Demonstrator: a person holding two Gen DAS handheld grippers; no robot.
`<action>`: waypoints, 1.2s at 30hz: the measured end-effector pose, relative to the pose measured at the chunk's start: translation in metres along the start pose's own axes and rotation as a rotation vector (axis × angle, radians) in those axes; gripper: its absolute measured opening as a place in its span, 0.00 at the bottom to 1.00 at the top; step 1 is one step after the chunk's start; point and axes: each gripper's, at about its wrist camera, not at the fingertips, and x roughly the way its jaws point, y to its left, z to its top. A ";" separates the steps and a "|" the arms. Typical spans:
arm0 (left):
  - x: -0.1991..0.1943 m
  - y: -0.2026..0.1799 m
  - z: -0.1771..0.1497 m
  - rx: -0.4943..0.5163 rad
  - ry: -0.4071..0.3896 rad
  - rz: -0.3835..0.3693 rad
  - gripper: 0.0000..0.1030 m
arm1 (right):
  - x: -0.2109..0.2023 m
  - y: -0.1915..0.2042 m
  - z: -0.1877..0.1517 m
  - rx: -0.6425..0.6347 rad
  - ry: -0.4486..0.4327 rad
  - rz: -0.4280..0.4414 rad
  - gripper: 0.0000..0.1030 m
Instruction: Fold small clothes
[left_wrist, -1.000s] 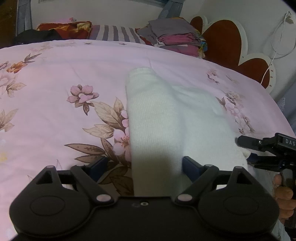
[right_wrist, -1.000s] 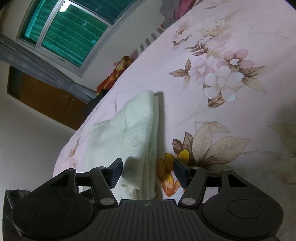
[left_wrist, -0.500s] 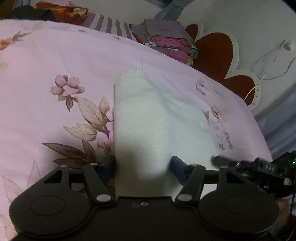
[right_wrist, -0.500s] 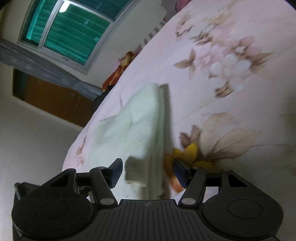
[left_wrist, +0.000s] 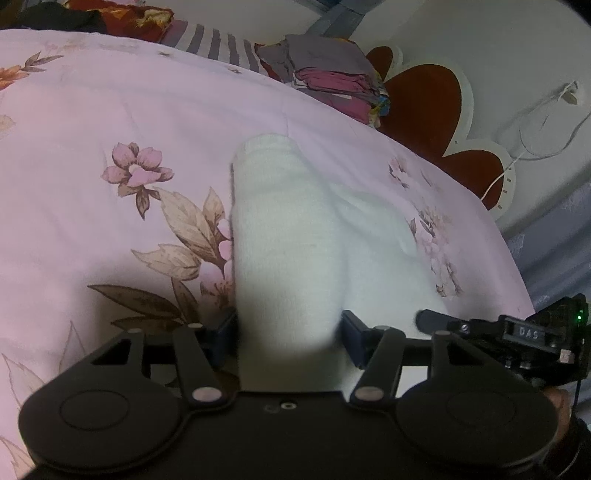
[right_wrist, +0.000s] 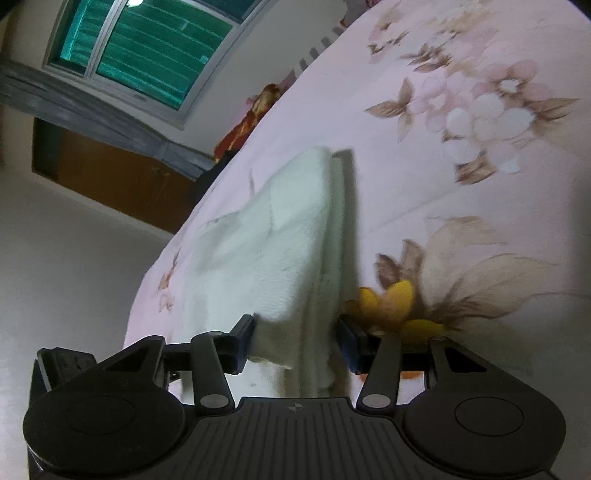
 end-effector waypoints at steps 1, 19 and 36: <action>0.000 0.000 0.001 -0.003 0.004 0.000 0.56 | 0.004 0.004 0.000 -0.018 0.006 -0.002 0.48; -0.026 -0.040 0.004 0.153 -0.033 0.054 0.35 | 0.005 0.055 -0.016 -0.212 -0.072 -0.155 0.29; -0.119 0.037 0.001 0.152 -0.083 -0.044 0.35 | 0.023 0.154 -0.066 -0.324 -0.132 -0.221 0.29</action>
